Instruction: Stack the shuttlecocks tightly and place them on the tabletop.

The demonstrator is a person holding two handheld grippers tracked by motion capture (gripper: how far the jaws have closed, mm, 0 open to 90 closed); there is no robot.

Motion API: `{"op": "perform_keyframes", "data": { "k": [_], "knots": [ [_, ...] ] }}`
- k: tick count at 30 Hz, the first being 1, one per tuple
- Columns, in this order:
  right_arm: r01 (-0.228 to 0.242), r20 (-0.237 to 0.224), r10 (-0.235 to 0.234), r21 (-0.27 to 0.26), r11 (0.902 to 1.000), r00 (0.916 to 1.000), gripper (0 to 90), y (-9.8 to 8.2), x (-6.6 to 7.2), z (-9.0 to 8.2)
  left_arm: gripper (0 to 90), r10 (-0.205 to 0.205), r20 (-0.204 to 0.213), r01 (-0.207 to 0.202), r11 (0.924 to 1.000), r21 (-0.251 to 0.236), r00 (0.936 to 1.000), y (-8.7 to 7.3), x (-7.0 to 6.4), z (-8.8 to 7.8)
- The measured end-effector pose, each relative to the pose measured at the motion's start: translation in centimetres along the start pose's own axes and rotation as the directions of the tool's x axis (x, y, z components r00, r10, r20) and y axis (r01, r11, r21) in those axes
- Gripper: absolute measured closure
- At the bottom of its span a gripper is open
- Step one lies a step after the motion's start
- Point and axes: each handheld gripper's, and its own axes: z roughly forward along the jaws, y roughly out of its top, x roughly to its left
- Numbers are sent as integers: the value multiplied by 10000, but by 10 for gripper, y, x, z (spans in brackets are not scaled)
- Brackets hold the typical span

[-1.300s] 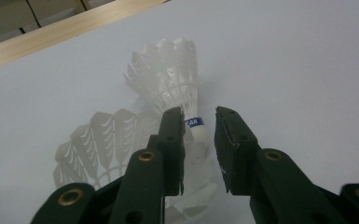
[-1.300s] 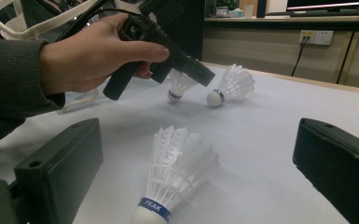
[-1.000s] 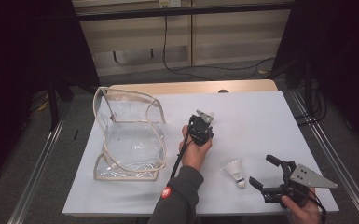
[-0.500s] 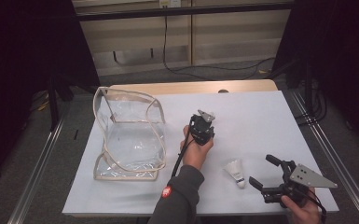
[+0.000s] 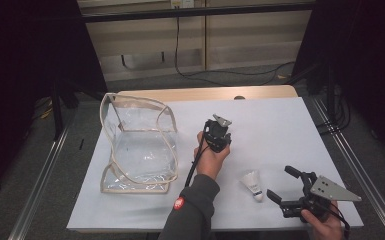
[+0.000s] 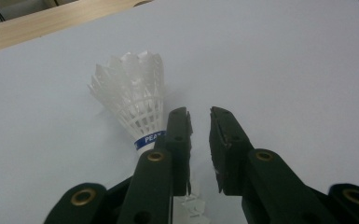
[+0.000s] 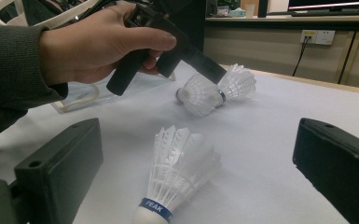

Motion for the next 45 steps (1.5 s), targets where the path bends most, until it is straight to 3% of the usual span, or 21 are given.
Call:
{"op": "perform_keyframes", "data": {
  "k": [17,18,40,45],
  "knots": [
    [-22,-36,22,-3,10000,10000,8,0,1,0,794,-106,149,105,9999,81,9998,1,4,-2],
    [-19,-18,19,6,10000,10000,9,0,1,0,794,-257,145,257,9997,2,9996,1,3,-2],
    [15,-25,-15,-2,10000,10000,8,0,0,0,783,-189,253,187,9998,76,9995,2,2,-3],
    [-4,-47,4,11,10000,10000,9,0,1,0,782,-324,333,324,9995,2,9989,3,3,-4]
  ]
}}
